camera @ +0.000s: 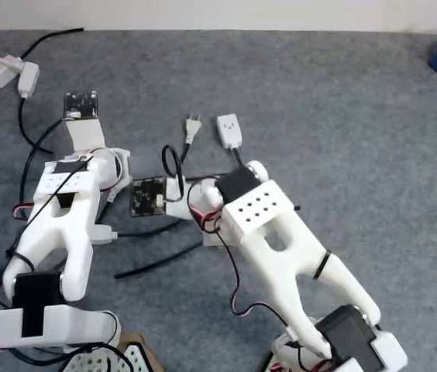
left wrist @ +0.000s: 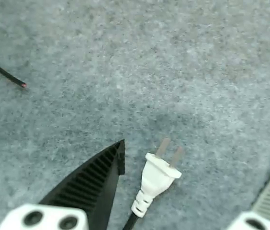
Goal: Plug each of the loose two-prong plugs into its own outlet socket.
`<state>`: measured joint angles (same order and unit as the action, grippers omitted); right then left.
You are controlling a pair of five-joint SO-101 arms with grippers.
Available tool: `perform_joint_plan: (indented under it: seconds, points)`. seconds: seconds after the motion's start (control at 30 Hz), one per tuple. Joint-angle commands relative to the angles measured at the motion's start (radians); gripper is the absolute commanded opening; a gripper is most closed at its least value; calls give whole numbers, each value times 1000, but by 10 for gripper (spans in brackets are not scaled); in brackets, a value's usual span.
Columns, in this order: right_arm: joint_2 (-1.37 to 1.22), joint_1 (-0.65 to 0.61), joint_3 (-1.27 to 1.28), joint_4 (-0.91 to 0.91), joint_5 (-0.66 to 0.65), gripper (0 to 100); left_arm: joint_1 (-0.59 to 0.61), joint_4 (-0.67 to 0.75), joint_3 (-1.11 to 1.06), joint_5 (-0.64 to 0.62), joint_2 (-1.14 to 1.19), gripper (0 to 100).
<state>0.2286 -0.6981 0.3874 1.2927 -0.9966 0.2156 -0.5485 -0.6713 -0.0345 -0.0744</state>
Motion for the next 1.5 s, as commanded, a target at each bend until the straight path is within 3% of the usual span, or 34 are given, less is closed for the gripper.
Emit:
perform_joint_plan:
  seconds: [0.0,0.13,0.5,0.9,1.3,1.47]
  points:
    - [54,15,4,-35,-23,8,24,-2,39,-9,-2,436]
    - [58,15,4,-35,-38,8,21,-2,39,-9,-2,436]
    - [50,73,7,-28,-241,8,19,-6,38,-6,-2,436]
    - [50,22,12,-38,-249,9,18,-5,38,-6,-2,436]
    - [47,1,13,-93,-127,9,21,-8,39,-8,-2,436]
    - [48,22,4,-101,109,9,24,-8,41,-8,-7,436]
